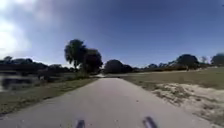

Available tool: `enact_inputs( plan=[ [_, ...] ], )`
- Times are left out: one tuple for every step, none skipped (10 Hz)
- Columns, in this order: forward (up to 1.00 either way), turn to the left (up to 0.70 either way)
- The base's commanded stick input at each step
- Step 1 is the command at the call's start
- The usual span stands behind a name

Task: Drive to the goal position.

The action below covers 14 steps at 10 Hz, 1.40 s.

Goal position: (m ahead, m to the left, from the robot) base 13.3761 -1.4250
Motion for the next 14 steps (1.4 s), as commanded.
enact_inputs(
  plan=[
    [0.70,0.00],
    [0.70,0.00],
    [0.70,0.00],
    [0.70,0.00],
    [0.70,0.00],
    [0.70,0.00],
    [0.70,0.00],
    [0.70,0.00],
    [0.70,0.00],
    [0.70,0.00],
    [0.70,0.00],
    [0.70,0.00],
    [0.70,0.00],
    [0.70,0.00]
  ],
)
